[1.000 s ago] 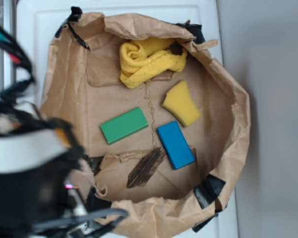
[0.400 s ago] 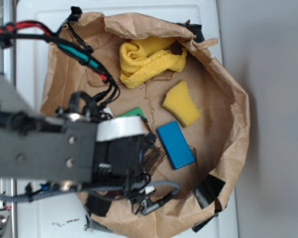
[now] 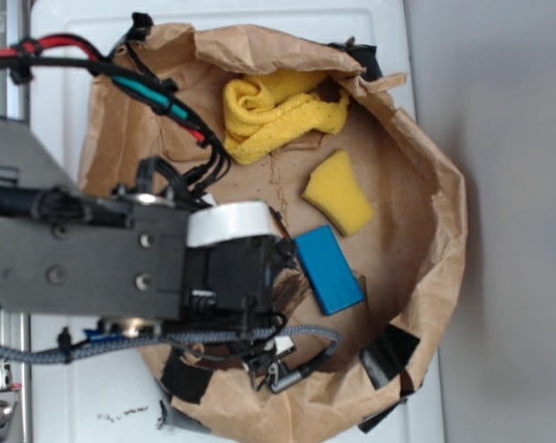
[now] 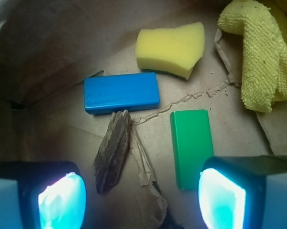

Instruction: Grab the wood chip.

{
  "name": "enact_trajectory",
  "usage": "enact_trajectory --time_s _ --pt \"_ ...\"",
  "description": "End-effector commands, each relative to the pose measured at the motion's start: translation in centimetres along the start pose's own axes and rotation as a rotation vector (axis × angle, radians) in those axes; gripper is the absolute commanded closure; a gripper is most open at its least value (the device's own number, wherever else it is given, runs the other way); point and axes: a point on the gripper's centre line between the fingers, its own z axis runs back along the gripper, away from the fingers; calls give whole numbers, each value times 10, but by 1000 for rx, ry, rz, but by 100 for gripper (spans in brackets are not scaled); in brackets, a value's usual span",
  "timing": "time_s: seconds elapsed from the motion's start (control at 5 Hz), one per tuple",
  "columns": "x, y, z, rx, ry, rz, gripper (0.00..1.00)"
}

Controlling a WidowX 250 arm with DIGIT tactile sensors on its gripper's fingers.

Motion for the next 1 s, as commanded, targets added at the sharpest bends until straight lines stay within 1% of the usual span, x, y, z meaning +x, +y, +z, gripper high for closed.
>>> enact_trajectory --time_s 0.0,0.2,0.4,0.6,0.8 --pt "16 -3 -24 -5 -29 2 0" --pt "19 -4 -44 6 -32 5 0" --pt "19 -7 -54 20 60 -16 0" --pt "12 -20 -56 -16 164 -20 0" --pt "4 -31 -65 -12 176 -15 0"
